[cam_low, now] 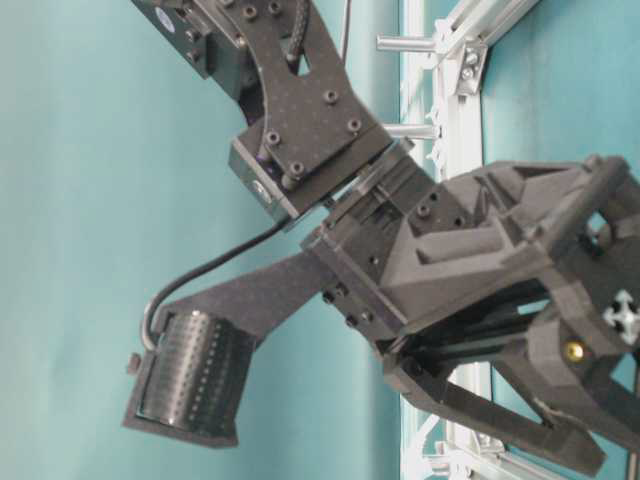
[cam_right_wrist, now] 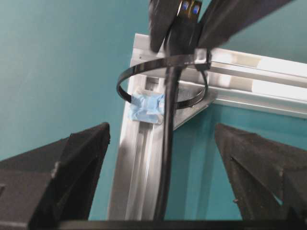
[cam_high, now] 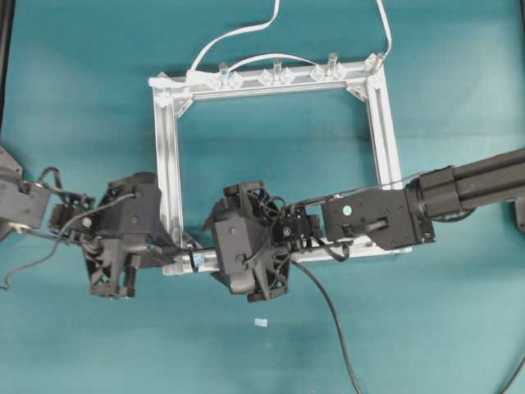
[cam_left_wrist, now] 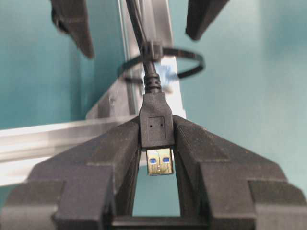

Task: Insert the wire through the string loop located on the left side.
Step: 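Open the right gripper and pull the plug left with the left gripper, then draw the cable further left through the loop with the left gripper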

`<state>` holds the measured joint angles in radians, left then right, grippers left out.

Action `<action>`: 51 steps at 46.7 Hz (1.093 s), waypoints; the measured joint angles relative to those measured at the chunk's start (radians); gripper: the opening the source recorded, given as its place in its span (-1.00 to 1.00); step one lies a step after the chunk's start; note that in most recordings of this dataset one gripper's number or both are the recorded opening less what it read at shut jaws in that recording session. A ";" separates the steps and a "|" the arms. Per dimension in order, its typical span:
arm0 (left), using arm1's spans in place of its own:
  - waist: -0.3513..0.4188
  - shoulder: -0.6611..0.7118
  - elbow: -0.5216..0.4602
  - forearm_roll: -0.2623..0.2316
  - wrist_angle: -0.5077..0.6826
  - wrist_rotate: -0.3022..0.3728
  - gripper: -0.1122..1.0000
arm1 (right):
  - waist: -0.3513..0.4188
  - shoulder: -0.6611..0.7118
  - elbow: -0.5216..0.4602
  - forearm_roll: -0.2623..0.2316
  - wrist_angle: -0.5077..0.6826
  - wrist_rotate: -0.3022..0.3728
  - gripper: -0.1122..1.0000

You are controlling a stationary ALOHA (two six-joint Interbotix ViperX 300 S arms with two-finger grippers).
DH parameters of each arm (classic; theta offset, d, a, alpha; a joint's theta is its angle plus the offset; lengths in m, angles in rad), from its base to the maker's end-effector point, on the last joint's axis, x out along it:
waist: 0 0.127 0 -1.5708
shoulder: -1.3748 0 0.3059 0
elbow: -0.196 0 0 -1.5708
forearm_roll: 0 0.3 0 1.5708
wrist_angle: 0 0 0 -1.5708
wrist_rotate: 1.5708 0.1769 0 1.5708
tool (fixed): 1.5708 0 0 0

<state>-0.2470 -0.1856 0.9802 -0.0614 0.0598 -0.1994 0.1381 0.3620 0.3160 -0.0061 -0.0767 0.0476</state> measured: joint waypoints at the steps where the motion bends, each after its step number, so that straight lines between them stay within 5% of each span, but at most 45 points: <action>1: 0.000 -0.009 0.003 0.000 0.009 0.000 -0.42 | 0.002 0.000 0.000 0.000 0.000 0.000 0.83; 19: -0.021 -0.140 0.060 -0.002 0.152 -0.012 -0.42 | 0.000 0.002 0.000 0.000 0.002 0.000 0.83; 36: -0.112 -0.216 0.137 -0.003 0.189 -0.172 -0.42 | 0.002 0.002 0.000 0.000 0.002 0.000 0.83; 51: -0.147 -0.284 0.169 -0.003 0.198 -0.221 -0.42 | 0.002 0.002 0.000 0.000 0.000 0.000 0.83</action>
<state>-0.3942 -0.4694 1.1490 -0.0644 0.2577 -0.4203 0.1396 0.3636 0.3160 -0.0061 -0.0767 0.0476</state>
